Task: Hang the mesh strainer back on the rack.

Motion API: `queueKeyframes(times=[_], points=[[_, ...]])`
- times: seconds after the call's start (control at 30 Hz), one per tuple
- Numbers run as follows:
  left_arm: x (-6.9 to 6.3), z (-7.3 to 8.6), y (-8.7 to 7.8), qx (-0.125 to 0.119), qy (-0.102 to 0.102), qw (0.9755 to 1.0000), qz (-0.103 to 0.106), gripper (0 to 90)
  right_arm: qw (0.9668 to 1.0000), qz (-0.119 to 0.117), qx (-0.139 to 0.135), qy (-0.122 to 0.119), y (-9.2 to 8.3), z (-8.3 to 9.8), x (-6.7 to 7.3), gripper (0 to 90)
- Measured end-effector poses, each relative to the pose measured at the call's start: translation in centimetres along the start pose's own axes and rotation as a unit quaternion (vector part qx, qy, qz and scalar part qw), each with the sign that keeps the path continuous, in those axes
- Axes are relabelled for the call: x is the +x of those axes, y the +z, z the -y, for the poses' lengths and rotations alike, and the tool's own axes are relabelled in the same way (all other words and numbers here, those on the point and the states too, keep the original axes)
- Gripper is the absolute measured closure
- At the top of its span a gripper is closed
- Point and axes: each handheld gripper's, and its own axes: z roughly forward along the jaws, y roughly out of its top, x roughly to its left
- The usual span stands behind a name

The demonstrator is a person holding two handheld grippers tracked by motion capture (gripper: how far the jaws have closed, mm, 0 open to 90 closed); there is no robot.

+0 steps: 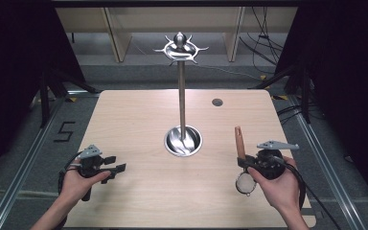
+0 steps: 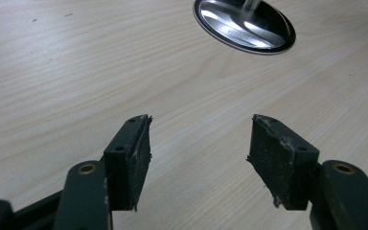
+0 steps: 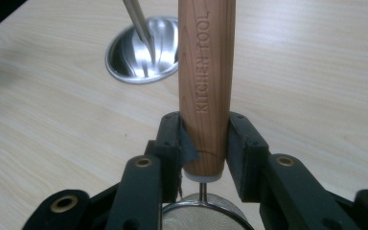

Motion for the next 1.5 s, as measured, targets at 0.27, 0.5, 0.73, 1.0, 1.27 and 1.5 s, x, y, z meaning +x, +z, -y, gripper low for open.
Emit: queueKeyframes(times=[0.27, 0.5, 0.73, 1.0, 1.27, 1.5], points=[[-0.1, 0.0, -0.1, -0.003, -0.004, 1.0000, -0.003, 38.7, 0.9991, -0.004, -0.043, -0.002, -0.8, -0.8, 0.8, 69.4], [-0.3, -0.1, -0.3, -0.005, -0.002, 1.0000, -0.003, 38.7, 0.9979, -0.011, -0.064, 0.001, -0.9, -1.5, 1.9, 69.4], [-0.2, -0.1, -0.2, -0.002, -0.001, 1.0000, -0.001, 38.7, 0.9955, -0.019, -0.089, -0.024, -1.1, -2.6, 2.2, 69.4], [-0.2, 0.0, -0.2, -0.001, 0.001, 1.0000, -0.002, 38.6, 0.9932, -0.009, -0.112, -0.029, -1.4, -3.3, 2.6, 69.4], [-0.1, 0.1, 0.1, -0.001, 0.000, 1.0000, 0.001, 38.5, 0.9922, -0.007, -0.122, -0.026, -1.6, -4.0, 3.0, 69.4], [-0.1, 0.1, 0.0, -0.001, 0.000, 1.0000, 0.000, 38.5, 0.9879, -0.012, -0.145, -0.055, -1.4, -5.1, 3.4, 69.4]])
